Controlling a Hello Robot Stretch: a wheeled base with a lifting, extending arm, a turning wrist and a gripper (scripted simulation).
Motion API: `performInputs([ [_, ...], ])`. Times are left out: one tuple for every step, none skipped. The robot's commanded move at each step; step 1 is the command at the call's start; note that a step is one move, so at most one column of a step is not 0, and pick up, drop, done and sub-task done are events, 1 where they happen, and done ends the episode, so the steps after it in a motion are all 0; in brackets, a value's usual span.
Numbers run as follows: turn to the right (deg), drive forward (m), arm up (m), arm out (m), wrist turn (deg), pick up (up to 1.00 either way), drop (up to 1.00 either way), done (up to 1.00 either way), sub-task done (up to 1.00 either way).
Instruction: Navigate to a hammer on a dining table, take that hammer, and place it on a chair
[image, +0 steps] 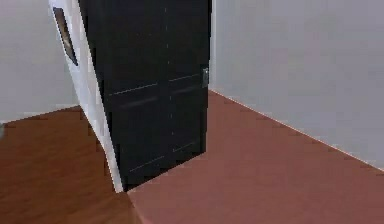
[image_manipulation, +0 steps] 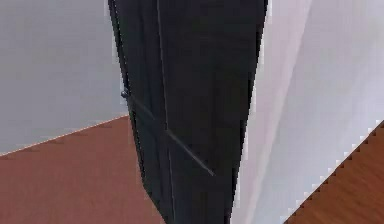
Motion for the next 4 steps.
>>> performInputs([
  [30.0,0.0,0.0,0.0,0.0,0.0,0.0,0.0,0.0],
  [0.0,1.0,0.0,0.0,0.0,0.0,0.0,0.0,0.0],
  [0.0,0.55,0.0,0.0,0.0,0.0,0.0,0.0,0.0],
  [-45.0,0.0,0.0,0.0,0.0,0.0,0.0,0.0,0.0],
])
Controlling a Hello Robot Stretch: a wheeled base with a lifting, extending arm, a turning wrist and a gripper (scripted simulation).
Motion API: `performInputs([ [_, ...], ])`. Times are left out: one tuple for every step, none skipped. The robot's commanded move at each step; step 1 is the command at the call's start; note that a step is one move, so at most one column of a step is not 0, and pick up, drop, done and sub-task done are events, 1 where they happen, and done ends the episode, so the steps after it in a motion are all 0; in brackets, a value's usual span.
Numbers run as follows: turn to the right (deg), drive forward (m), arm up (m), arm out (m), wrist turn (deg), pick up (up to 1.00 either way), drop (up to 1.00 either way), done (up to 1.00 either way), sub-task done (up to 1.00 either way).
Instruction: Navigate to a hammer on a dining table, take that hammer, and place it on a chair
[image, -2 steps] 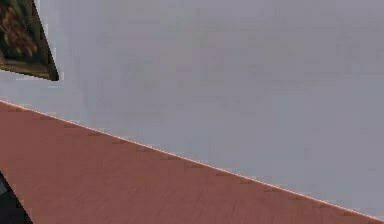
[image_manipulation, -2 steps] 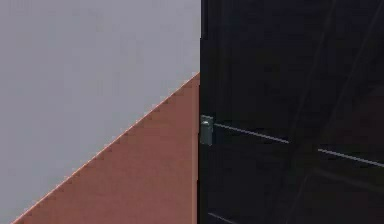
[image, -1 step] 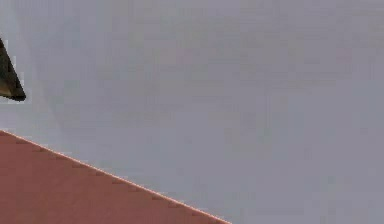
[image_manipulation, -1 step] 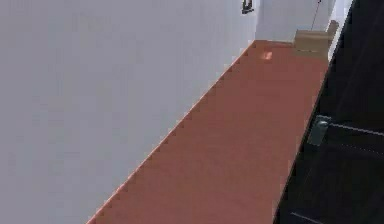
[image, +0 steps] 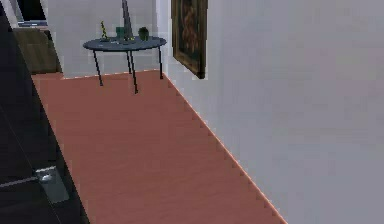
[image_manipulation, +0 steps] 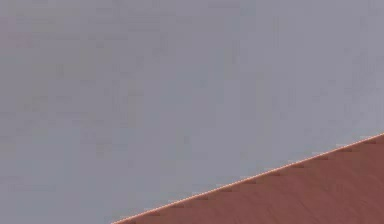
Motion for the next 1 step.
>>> performInputs([
  [-6.0,0.0,0.0,0.0,0.0,0.0,0.0,0.0,0.0],
])
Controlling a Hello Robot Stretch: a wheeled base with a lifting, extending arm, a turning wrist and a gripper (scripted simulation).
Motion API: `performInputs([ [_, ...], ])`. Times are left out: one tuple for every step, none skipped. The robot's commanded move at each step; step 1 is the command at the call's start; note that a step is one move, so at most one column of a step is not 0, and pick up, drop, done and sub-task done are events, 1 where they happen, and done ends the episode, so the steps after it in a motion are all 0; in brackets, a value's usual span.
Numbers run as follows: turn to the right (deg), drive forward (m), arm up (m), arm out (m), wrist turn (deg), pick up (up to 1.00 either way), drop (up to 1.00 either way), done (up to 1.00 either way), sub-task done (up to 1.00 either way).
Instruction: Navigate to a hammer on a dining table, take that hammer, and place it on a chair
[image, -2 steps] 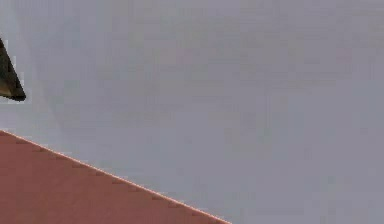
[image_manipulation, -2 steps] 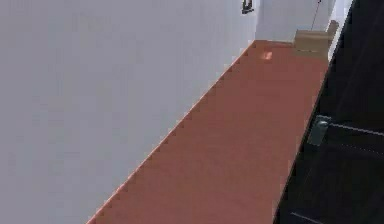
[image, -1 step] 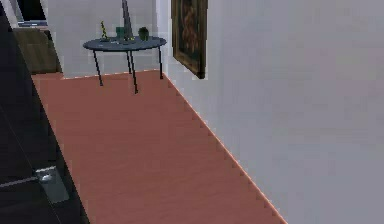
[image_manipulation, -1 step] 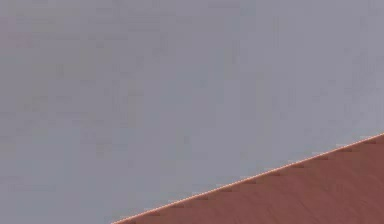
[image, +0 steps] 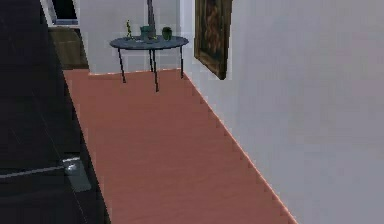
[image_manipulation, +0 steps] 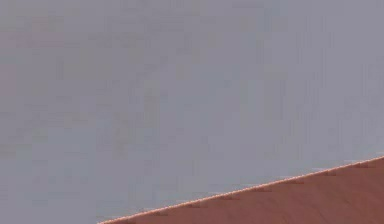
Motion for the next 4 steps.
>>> performInputs([
  [0.0,1.0,0.0,0.0,0.0,0.0,0.0,0.0,0.0],
  [-36.0,0.0,0.0,0.0,0.0,0.0,0.0,0.0,0.0],
  [0.0,1.0,0.0,0.0,0.0,0.0,0.0,0.0,0.0],
  [0.0,1.0,0.0,0.0,0.0,0.0,0.0,0.0,0.0],
])
